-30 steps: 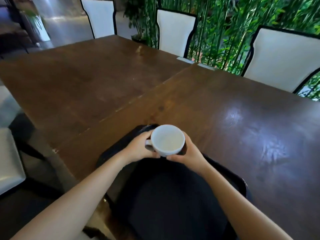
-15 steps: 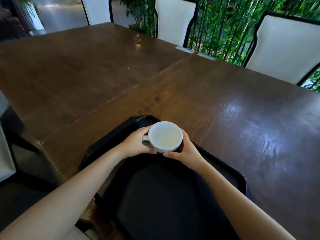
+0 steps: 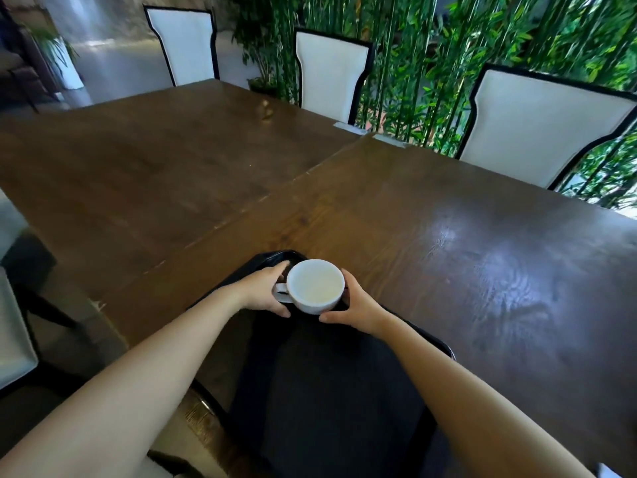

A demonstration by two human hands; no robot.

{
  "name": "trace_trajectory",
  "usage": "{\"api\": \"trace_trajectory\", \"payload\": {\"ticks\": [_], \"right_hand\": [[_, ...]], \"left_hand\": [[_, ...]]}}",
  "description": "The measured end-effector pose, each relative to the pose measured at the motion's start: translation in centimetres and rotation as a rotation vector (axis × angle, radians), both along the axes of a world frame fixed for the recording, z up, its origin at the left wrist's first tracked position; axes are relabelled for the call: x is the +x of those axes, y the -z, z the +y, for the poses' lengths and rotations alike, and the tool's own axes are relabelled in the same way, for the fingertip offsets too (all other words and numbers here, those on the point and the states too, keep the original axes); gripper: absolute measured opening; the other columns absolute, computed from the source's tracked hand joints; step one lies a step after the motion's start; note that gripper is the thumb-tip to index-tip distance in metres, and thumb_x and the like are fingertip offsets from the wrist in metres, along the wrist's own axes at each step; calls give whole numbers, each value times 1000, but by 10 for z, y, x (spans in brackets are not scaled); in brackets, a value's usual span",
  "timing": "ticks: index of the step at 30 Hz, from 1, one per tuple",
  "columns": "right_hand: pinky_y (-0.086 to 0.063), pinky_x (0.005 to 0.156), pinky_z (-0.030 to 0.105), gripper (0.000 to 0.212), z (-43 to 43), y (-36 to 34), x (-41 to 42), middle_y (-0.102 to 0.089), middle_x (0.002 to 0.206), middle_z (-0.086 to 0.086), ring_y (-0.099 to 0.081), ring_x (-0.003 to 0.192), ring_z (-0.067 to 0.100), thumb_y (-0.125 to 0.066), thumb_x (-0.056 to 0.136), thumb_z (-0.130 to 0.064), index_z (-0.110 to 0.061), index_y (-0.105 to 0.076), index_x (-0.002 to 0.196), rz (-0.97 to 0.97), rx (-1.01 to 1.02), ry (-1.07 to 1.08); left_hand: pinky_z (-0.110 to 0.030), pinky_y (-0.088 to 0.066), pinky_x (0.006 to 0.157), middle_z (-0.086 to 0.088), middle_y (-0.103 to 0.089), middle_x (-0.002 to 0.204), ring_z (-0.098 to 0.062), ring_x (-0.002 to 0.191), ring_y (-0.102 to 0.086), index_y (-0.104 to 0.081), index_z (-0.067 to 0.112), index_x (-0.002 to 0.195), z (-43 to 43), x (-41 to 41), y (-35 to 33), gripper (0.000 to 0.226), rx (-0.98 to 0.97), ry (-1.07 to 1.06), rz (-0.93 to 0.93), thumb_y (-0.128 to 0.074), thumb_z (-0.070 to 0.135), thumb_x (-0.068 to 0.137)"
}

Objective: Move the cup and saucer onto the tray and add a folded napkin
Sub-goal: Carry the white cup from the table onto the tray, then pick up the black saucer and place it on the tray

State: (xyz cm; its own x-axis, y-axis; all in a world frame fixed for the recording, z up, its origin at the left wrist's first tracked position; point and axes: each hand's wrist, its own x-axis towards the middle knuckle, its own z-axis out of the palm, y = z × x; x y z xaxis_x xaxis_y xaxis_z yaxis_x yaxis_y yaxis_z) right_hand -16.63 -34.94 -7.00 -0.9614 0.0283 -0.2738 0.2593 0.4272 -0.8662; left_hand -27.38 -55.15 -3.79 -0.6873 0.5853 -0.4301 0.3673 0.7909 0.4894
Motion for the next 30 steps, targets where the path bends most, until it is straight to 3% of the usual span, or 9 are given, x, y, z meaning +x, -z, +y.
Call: {"api": "trace_trajectory", "payload": {"ticks": [3,9,12,20,30], "right_hand": [[-31,114,42,106,8,-26,6,-22,155,4,-30,139,22,-81,71,-23,-15,-9,149,-144,89,-34],[-25,116,44,83,31,-100,23,-26,156,3,-28,141,24,-63,84,-44,-16,-18,149,-347,461,-233],[-33,112,42,83,42,-137,36,-22,157,2,-28,141,27,-61,84,-50,-19,-19,149,-461,540,-272],[-46,103,39,84,82,-216,101,-24,156,0,-38,135,25,-59,81,-58,-23,-21,148,-540,706,-173],[-48,101,44,67,168,-283,232,-42,145,3,-49,126,22,-60,84,-52,-19,-41,140,-575,756,77]], "left_hand": [[-38,-25,113,-3,-20,156,-21,141,-22,-7,23,148,-5,-4,-32,104,-186,26,28,-75,39,72],[-37,-36,102,-2,-38,146,-23,130,-39,-19,25,146,6,9,-100,86,-293,113,81,-66,48,78],[-36,-35,102,-1,-37,147,-22,131,-39,-19,25,146,24,23,-130,81,-340,188,112,-61,49,81],[-39,-41,104,4,-30,152,-21,131,-40,-23,32,144,93,74,-204,78,-309,364,135,-48,67,79],[-37,-52,92,4,-34,149,-21,126,-46,-27,30,144,218,165,-256,73,-251,602,232,-48,63,82]]}}
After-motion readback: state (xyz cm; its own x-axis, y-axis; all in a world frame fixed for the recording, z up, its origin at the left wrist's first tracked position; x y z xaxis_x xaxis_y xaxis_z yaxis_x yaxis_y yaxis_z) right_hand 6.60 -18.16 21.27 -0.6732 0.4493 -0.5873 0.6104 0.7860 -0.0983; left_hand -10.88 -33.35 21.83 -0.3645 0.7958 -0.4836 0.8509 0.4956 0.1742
